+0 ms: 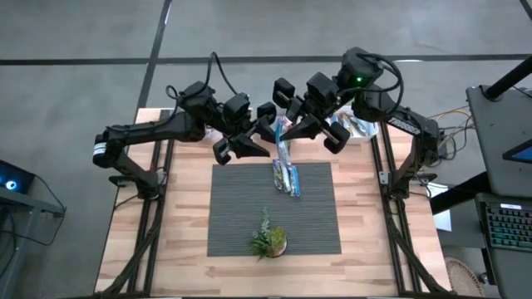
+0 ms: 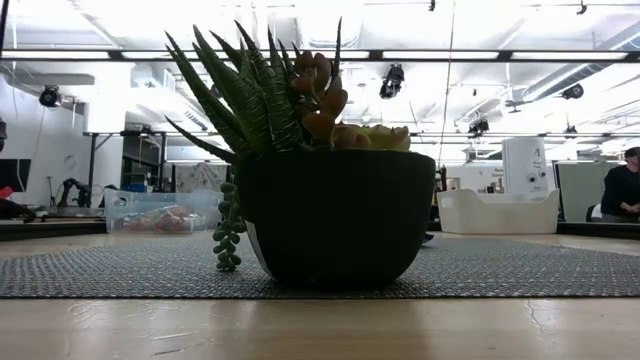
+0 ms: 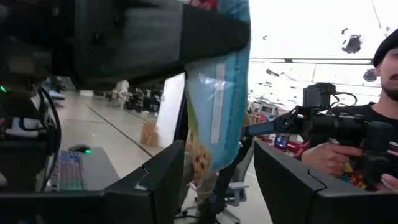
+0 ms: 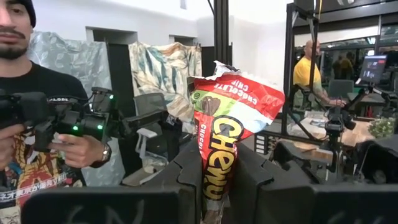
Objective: Pick and place Granola Bars by type
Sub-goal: Put the red granola bar into the transparent bin
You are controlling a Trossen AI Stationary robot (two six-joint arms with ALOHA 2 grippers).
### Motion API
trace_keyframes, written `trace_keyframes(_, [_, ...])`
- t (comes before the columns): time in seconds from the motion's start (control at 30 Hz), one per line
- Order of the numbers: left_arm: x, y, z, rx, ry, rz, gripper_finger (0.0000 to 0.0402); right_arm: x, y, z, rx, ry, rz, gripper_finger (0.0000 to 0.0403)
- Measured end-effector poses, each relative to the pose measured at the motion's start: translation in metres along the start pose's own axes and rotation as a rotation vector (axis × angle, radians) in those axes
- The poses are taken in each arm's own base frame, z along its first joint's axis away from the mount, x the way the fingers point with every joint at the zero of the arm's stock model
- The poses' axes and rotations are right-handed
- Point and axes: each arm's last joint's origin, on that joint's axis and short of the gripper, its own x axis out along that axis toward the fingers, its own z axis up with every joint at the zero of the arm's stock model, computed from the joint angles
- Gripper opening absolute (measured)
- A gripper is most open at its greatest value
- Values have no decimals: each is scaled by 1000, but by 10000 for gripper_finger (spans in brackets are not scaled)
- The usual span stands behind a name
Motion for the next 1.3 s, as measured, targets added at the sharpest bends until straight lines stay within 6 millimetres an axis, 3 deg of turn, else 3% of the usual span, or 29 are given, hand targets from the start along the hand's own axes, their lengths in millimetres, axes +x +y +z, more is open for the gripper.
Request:
trace_keyframes(0.6, [3,0,-1,22,51,-100,177,4,5,0,55,9,48,43])
trace_keyframes(0.83, [2,2,-4,-9,70,-67,177,5,7,-1,63,13,67,43])
trace_keyframes(1.03, [2,10,-11,-33,97,94,177,6,8,0,63,12,68,43])
trace_keyframes(1.3, [5,3,-2,-6,81,78,177,6,8,0,66,15,68,43])
